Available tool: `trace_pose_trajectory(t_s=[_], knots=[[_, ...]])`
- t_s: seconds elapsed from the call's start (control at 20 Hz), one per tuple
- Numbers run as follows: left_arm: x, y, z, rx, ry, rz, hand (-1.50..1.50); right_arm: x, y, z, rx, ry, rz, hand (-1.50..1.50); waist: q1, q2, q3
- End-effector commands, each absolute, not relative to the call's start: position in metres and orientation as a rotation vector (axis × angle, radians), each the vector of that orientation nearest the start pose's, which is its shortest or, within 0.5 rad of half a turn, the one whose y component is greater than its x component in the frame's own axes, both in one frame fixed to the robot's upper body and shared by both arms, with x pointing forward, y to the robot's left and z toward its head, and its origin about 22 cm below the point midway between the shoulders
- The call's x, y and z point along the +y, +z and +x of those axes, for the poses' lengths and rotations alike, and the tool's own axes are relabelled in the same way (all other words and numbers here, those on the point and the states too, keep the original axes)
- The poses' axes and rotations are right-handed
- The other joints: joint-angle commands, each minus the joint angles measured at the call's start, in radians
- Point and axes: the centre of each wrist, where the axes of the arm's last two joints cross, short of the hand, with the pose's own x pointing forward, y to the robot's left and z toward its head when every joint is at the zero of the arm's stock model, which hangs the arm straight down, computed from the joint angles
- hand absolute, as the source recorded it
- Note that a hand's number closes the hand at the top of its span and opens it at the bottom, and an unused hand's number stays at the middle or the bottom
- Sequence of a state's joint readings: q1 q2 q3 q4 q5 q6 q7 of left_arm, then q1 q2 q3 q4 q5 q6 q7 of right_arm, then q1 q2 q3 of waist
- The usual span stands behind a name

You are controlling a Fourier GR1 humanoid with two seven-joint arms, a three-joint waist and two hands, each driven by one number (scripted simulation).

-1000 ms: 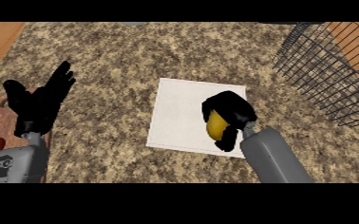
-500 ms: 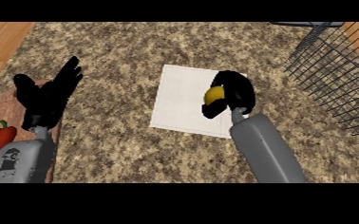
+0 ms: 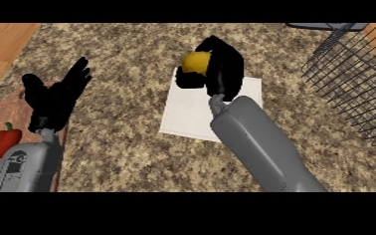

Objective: Pick the lemon from the placemat and place it in the basket

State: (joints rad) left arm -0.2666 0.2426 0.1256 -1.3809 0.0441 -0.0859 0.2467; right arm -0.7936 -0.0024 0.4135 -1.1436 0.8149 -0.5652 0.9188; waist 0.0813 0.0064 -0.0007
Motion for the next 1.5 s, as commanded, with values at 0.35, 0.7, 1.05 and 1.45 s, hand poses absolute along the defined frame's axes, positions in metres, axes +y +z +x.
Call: trace_pose_trajectory(t_s=[0.35,0.7,1.05,1.45], knots=[[0.314,0.037,0.3,-1.382,-0.085,0.178,0.0,0.016,0.215,0.361,-1.475,0.076,-1.06,1.5,-0.057,-0.011,-0.002],[0.321,0.05,0.292,-1.399,-0.098,0.199,0.0,-0.005,0.24,0.393,-1.455,0.009,-1.196,1.5,-0.067,-0.008,0.0],[0.318,0.038,0.287,-1.377,-0.084,0.199,0.0,-0.032,0.284,0.413,-1.402,-0.07,-1.315,1.5,-0.077,-0.009,0.0],[0.316,0.041,0.294,-1.372,-0.089,0.188,0.0,-0.097,0.285,0.445,-1.226,-0.092,-1.521,1.5,-0.083,-0.007,0.0]])
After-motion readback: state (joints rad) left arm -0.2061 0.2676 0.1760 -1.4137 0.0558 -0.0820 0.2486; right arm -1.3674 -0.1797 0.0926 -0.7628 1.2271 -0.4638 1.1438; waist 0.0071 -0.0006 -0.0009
